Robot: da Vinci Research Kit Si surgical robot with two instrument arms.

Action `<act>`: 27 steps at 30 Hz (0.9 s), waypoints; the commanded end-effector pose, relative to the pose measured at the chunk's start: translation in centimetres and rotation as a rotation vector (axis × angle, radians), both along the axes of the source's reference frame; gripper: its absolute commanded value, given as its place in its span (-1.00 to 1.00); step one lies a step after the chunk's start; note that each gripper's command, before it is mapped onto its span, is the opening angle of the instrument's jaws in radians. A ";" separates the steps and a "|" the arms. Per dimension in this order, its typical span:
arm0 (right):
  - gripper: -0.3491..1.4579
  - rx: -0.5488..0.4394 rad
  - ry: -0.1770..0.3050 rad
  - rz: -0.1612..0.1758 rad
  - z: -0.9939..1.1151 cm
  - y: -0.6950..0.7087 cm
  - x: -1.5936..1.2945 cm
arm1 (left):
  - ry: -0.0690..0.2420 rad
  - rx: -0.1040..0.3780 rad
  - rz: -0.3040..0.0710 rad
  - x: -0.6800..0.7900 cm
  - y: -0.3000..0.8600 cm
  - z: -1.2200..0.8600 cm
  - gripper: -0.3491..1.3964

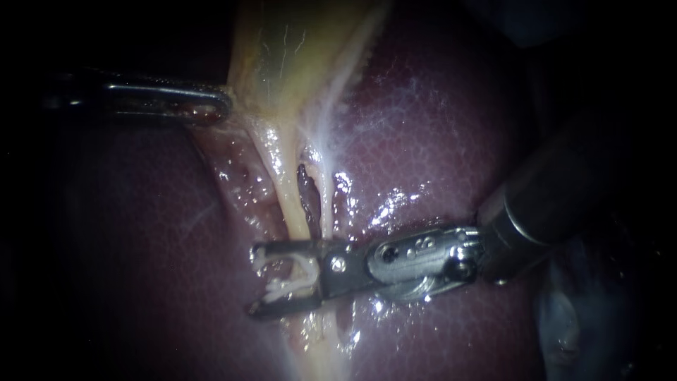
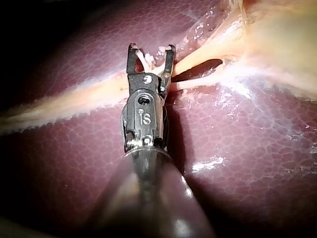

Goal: Clipping second clip left tube

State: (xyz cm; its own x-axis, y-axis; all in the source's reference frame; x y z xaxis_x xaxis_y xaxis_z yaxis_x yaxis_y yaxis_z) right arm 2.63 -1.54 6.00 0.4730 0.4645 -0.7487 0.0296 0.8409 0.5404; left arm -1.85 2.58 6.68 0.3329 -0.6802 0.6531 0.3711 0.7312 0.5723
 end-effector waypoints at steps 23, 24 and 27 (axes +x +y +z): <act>-0.10 0.099 0.022 0.020 -0.77 0.22 -0.45 | -0.001 0.000 0.001 0.04 0.02 0.04 -1.00; -0.10 0.106 0.021 0.022 -0.79 0.24 -0.49 | -0.001 0.000 0.001 0.04 0.02 0.04 -1.00; -0.10 0.125 0.022 0.032 -0.78 0.30 -0.58 | -0.001 0.000 0.001 0.04 0.02 0.04 -1.00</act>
